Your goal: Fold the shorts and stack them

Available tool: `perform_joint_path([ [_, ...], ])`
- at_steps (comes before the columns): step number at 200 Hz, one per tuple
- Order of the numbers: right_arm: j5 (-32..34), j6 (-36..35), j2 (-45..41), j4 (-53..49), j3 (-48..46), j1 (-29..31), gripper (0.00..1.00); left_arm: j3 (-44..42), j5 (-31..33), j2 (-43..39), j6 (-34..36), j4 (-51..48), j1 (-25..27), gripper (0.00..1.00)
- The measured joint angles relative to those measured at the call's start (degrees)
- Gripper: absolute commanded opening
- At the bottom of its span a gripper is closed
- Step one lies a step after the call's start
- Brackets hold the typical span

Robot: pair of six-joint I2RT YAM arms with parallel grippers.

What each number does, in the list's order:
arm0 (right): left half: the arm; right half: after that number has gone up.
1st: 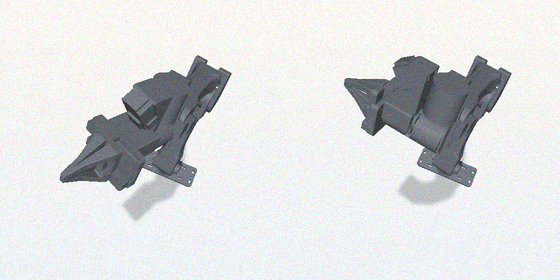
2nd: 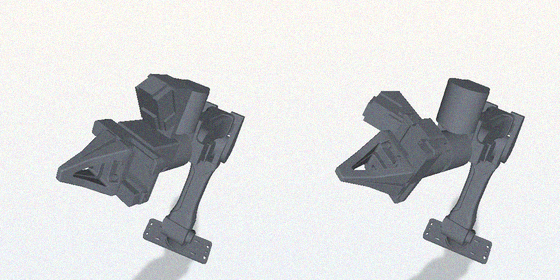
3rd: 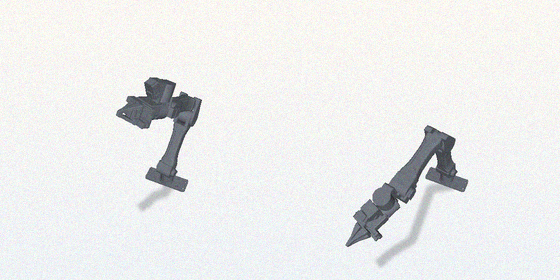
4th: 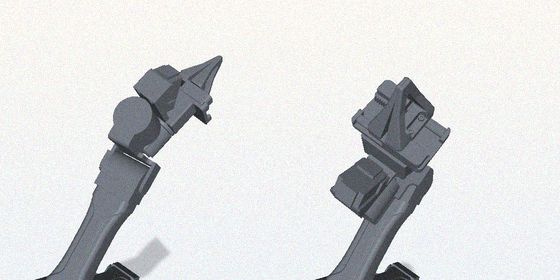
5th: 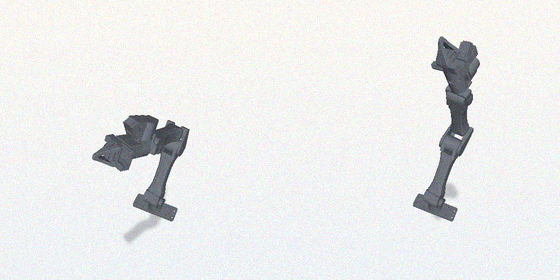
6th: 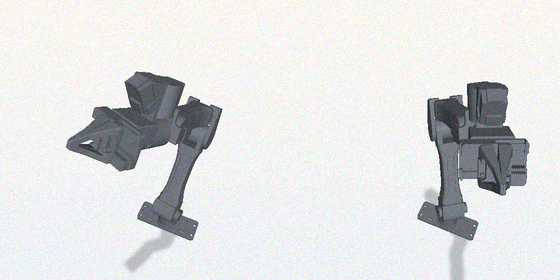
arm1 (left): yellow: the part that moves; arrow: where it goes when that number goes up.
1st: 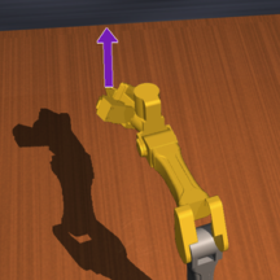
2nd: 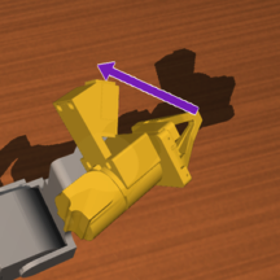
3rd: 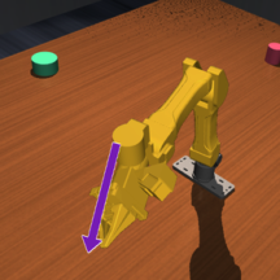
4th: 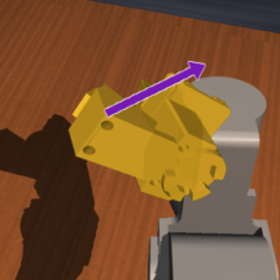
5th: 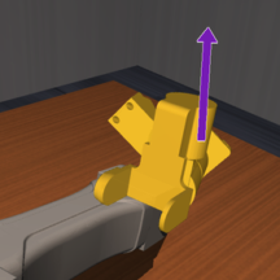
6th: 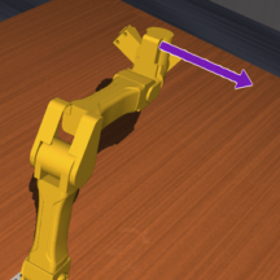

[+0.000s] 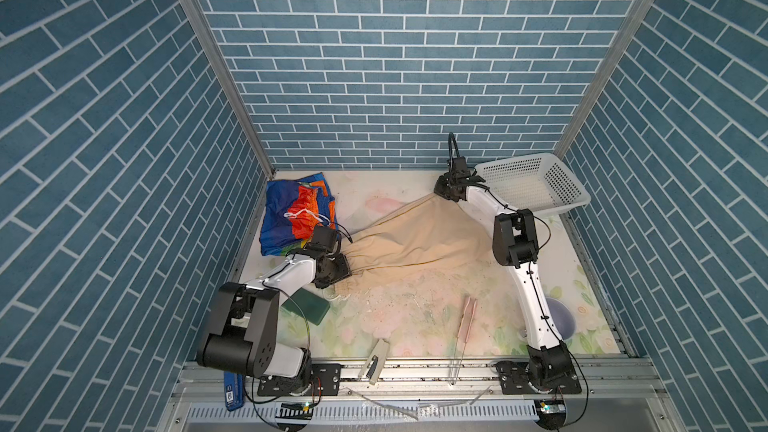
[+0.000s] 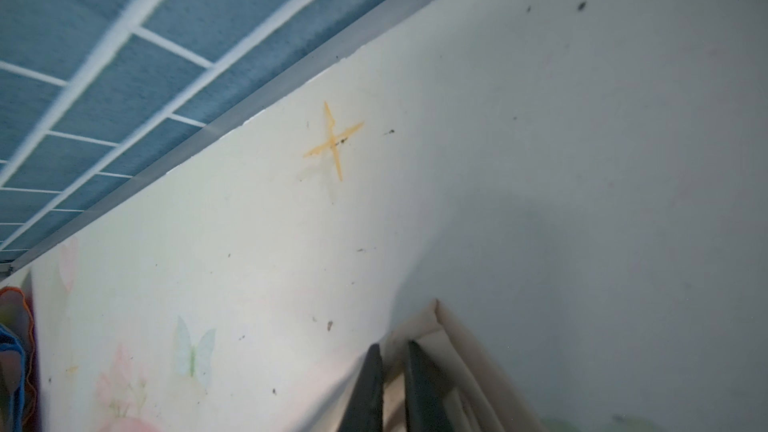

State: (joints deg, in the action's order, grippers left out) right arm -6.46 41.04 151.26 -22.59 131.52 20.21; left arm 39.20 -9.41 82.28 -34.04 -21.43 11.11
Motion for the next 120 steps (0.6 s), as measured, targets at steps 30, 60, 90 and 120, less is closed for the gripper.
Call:
perform_joint_path([
  [30,-0.1,0.1,0.0,-0.1,0.0,-0.1,0.13,-0.1,0.0,-0.1,-0.4,0.2,0.0,0.58],
  [60,0.7,-1.8,-0.8,-0.6,-0.6,0.2,0.16,0.2,-0.6,-0.1,-0.9,0.0,0.0,0.60],
  [90,4.9,-6.9,-7.4,-3.1,-7.9,1.6,0.22,0.8,-0.9,-1.6,-1.2,-3.8,0.0,0.61],
  [120,9.6,-13.1,-19.5,-3.0,-17.5,4.8,0.27,3.7,0.6,-9.2,-1.1,-11.0,0.0,0.64],
])
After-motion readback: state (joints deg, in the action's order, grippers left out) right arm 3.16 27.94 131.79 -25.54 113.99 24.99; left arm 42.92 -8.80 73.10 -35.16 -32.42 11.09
